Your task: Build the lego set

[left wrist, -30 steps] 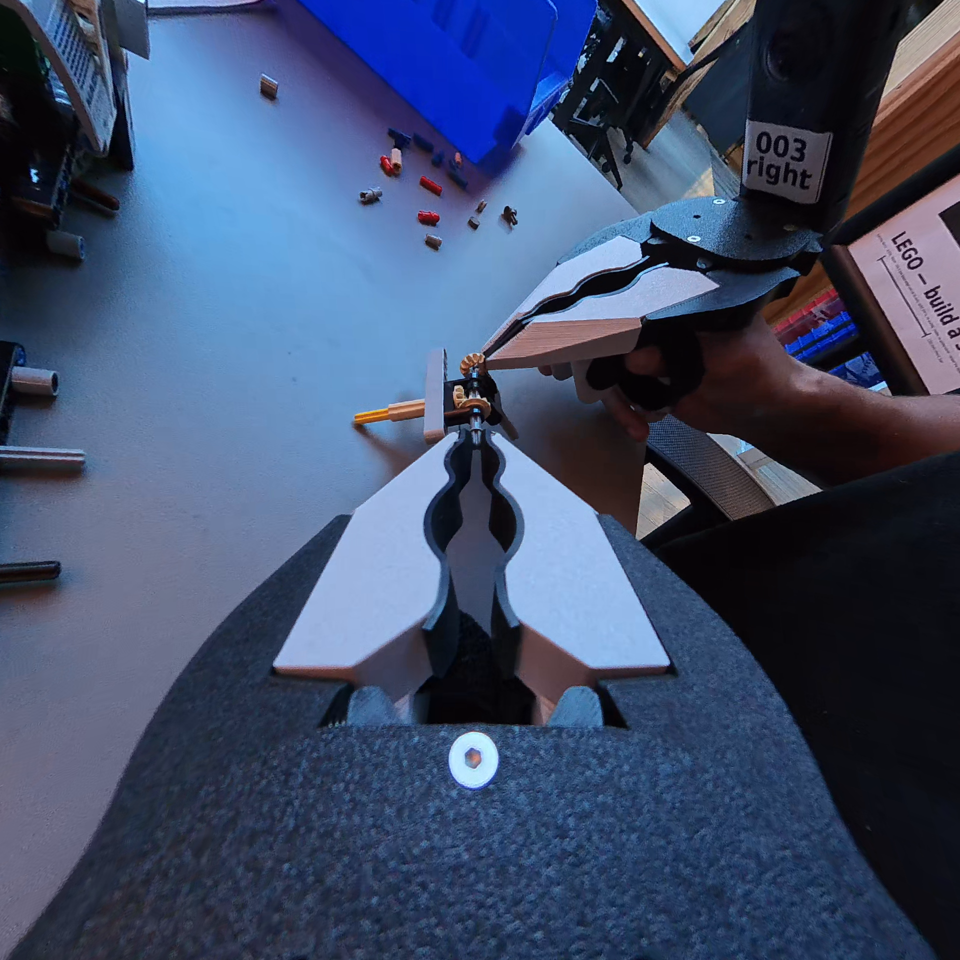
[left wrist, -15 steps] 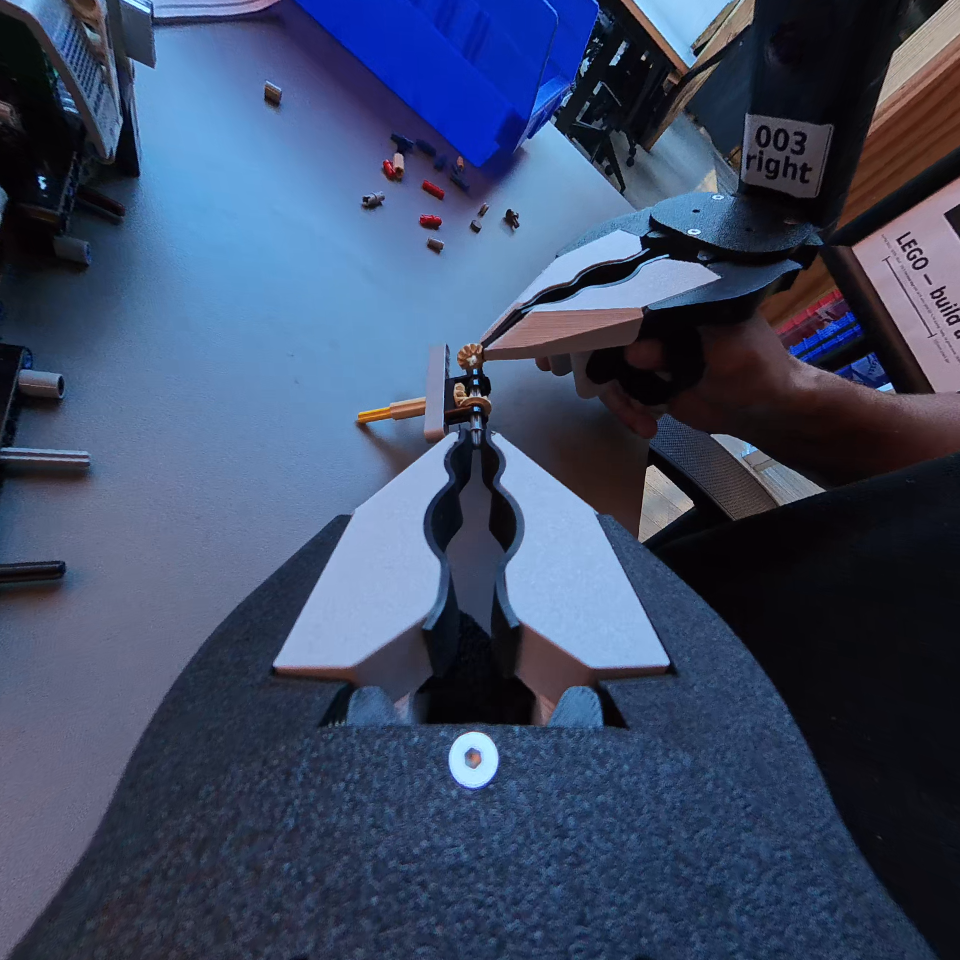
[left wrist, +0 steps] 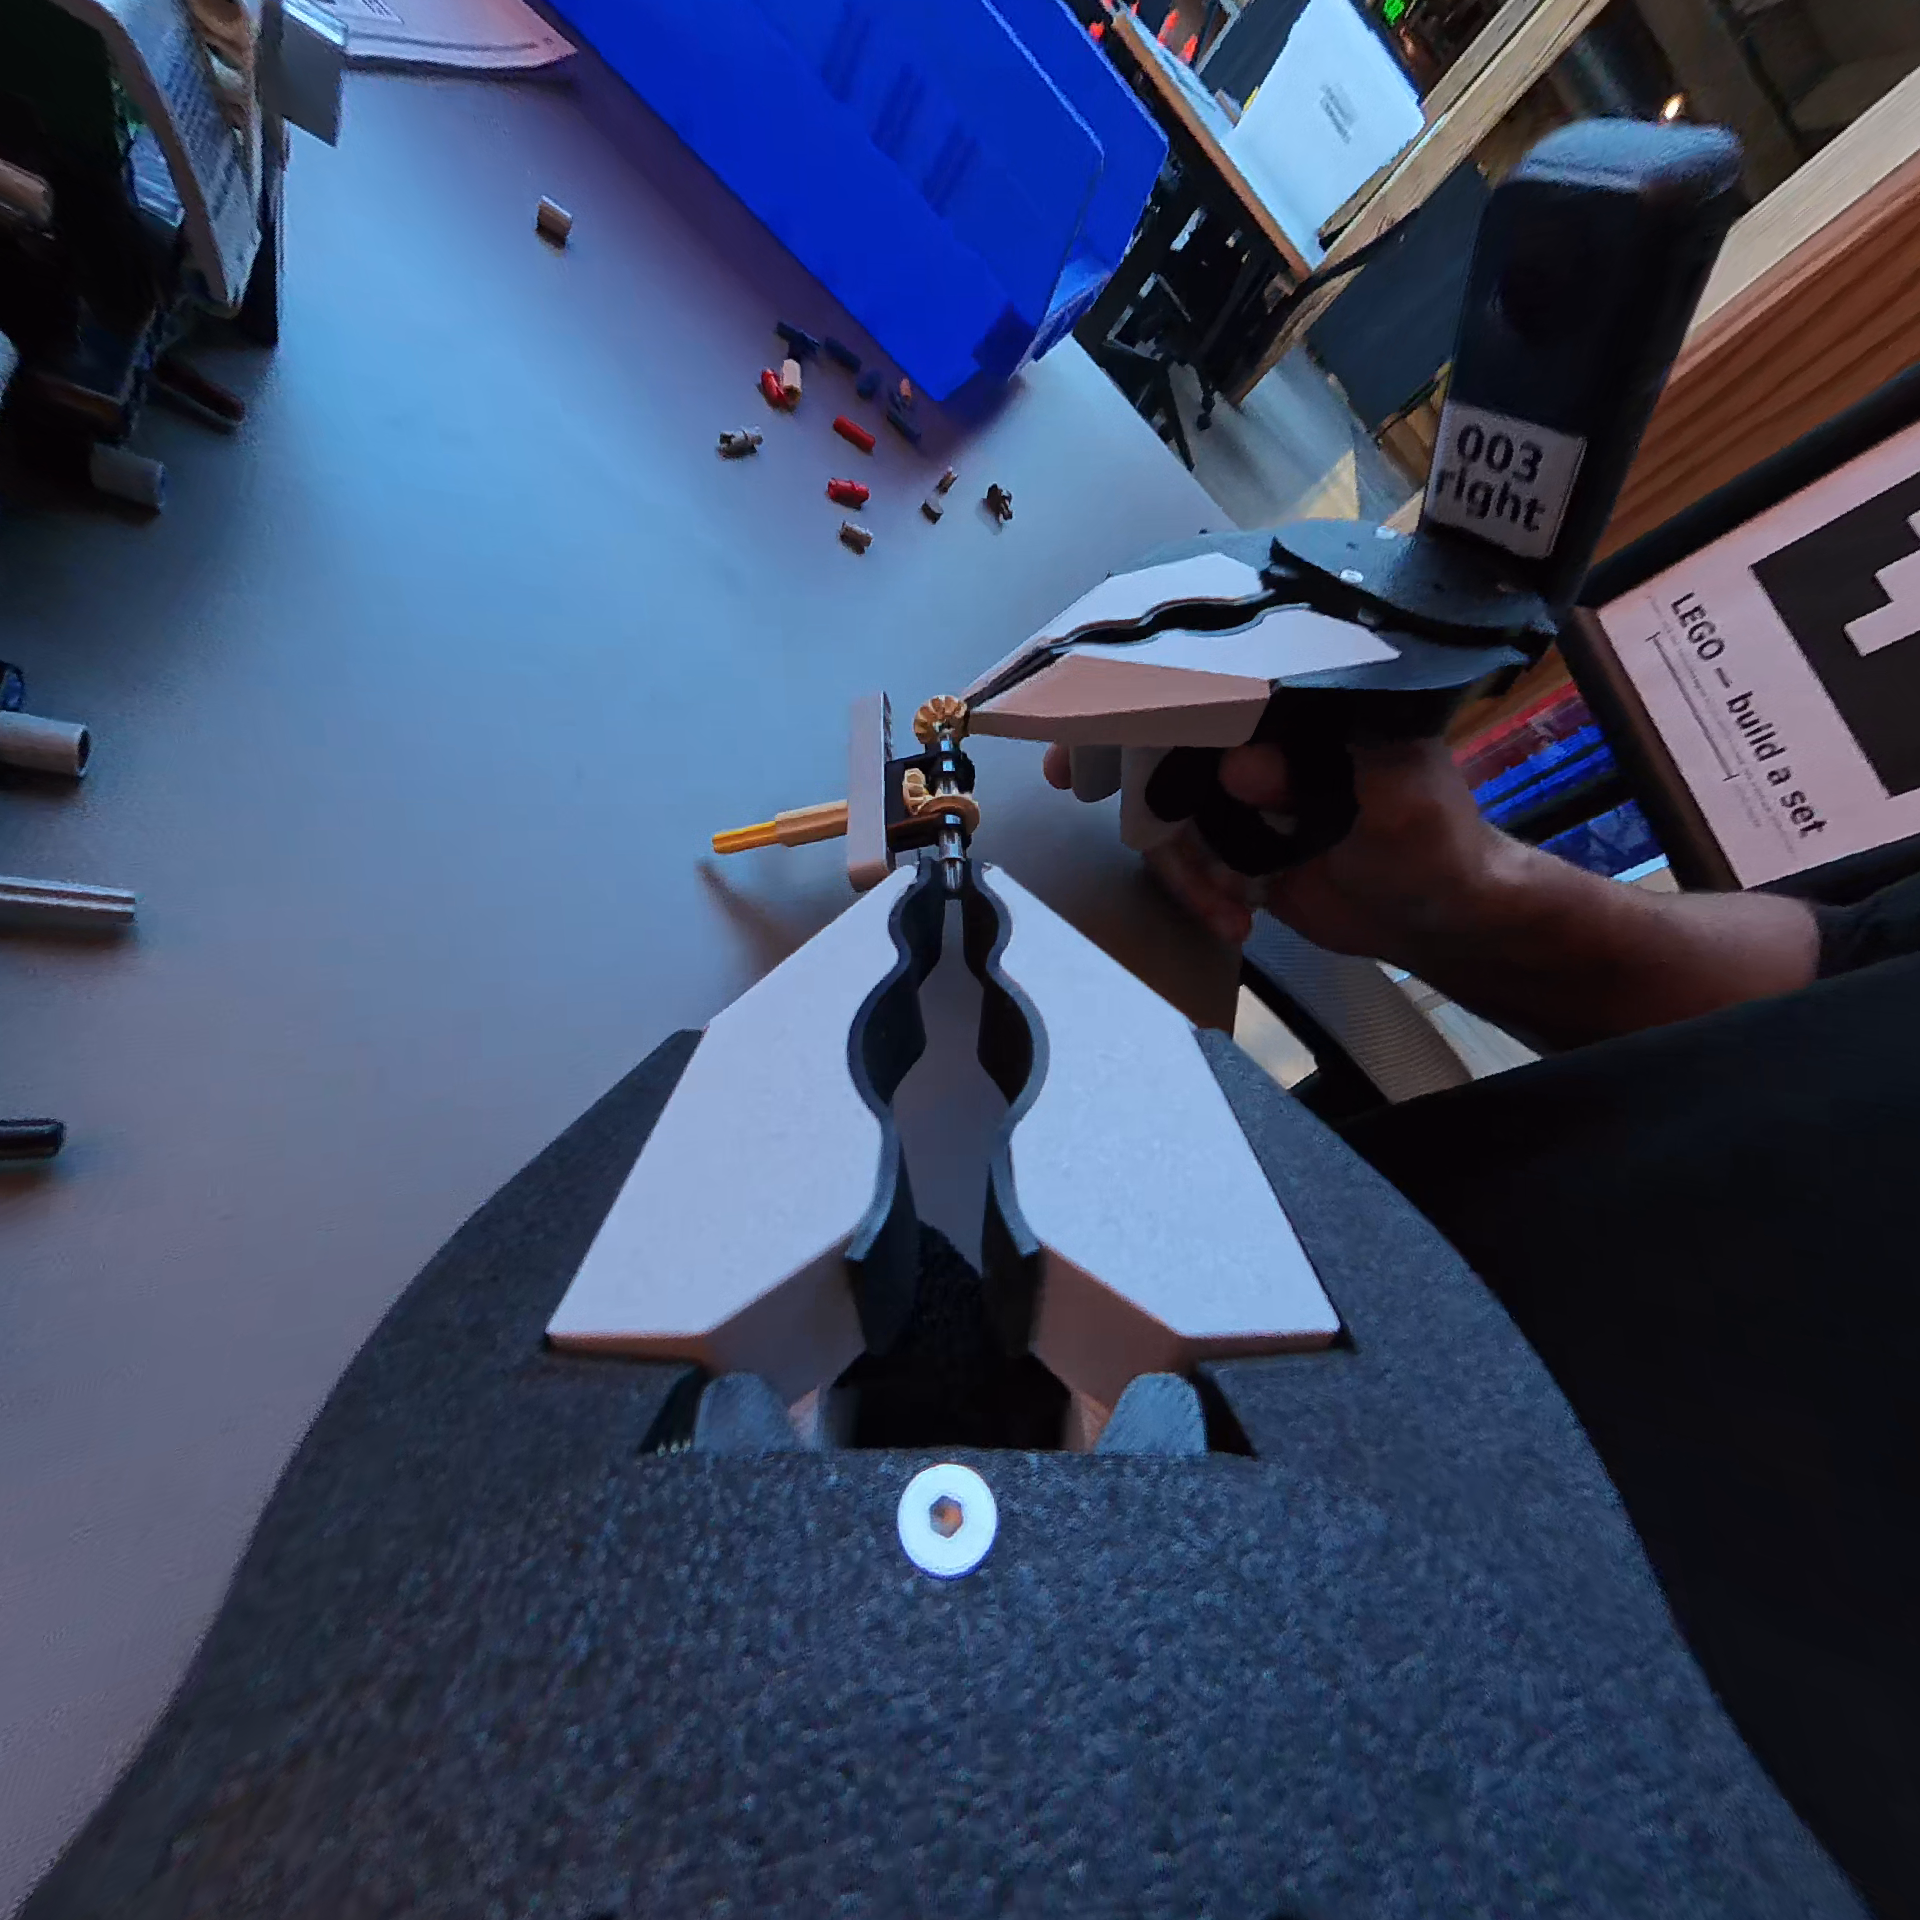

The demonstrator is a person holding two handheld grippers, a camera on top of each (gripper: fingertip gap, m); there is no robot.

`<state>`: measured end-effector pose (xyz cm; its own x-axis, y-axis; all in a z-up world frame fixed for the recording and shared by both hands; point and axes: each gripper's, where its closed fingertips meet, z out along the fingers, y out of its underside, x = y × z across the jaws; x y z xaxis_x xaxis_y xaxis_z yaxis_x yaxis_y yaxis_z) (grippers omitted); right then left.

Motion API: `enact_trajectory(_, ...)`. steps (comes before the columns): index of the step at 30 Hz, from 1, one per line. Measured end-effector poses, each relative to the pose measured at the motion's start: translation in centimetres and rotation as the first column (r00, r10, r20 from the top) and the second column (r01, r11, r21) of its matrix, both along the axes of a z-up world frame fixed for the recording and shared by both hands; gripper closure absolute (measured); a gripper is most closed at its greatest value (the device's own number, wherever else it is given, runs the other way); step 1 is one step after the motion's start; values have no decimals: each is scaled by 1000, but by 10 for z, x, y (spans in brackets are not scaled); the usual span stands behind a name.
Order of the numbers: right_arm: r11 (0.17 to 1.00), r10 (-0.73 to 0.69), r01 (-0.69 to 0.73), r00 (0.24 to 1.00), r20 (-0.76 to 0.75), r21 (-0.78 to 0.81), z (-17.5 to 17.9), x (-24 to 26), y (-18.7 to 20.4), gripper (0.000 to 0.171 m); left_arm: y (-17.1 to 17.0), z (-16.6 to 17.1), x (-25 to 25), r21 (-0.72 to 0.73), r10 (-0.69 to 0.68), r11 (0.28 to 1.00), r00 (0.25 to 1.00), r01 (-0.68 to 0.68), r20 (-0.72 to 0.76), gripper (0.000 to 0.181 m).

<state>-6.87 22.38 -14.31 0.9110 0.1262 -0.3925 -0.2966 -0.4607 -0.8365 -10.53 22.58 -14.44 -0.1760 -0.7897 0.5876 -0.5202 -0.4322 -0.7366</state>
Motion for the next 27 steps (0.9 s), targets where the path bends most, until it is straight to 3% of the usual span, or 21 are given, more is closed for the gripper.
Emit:
enact_trajectory(12, 979, 16, -61, 974, 225, 194, 24, 3, 4, 171, 1, 11, 5, -191, 47, 981, 998, -38, 40, 180)
enact_trajectory(15, 983, 29, -78, 960, 279, 164, 19, 1, 6, 171, 0, 13, 5, -220, 43, 975, 998, -32, 45, 180)
enact_trajectory(27, 995, 14, -29, 988, 155, 96, 19, 5, 1, 171, 2, 13, 5, -222, 52, 974, 997, -40, 48, 180)
